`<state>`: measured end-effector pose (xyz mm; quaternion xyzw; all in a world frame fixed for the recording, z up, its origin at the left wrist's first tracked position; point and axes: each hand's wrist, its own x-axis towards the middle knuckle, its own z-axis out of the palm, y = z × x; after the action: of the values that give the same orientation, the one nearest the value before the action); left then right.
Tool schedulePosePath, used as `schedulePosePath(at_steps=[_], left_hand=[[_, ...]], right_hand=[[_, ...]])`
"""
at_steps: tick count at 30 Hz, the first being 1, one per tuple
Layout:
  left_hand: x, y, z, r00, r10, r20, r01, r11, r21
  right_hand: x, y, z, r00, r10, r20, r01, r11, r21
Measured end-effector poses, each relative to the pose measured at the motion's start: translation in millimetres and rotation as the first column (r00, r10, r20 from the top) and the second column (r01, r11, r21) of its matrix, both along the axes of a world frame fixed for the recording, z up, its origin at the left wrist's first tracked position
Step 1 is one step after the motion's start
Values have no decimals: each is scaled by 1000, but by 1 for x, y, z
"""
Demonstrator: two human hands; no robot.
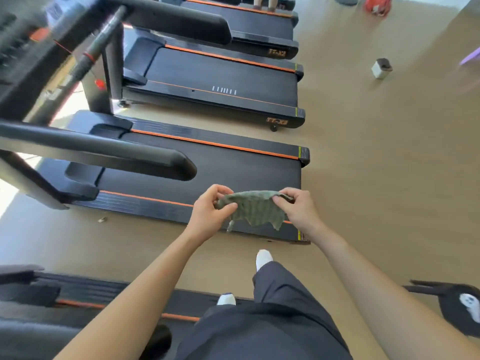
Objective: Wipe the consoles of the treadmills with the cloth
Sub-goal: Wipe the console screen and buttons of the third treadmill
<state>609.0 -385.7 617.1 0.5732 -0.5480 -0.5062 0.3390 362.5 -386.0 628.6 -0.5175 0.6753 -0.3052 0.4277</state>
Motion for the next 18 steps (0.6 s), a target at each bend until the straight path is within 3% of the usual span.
schedulePosePath(at_steps=[6, 10, 14, 18], left_hand=[[-17, -115, -8, 972, 229, 42, -228, 973, -31], [-38, -194, -14, 916, 394, 77, -396, 918, 24], [-53, -255, -18, 830, 551, 89, -558, 814, 160], [-47, -307, 2, 735, 669, 115, -678, 720, 148]], right_hand=[[3, -136, -10, 994, 55, -98, -63, 995, -81], [0, -236, -25, 981, 158, -116, -162, 987, -25], [2, -327, -23, 936, 303, -179, -304, 952, 22], [25, -412, -1, 887, 426, -181, -433, 901, -2]])
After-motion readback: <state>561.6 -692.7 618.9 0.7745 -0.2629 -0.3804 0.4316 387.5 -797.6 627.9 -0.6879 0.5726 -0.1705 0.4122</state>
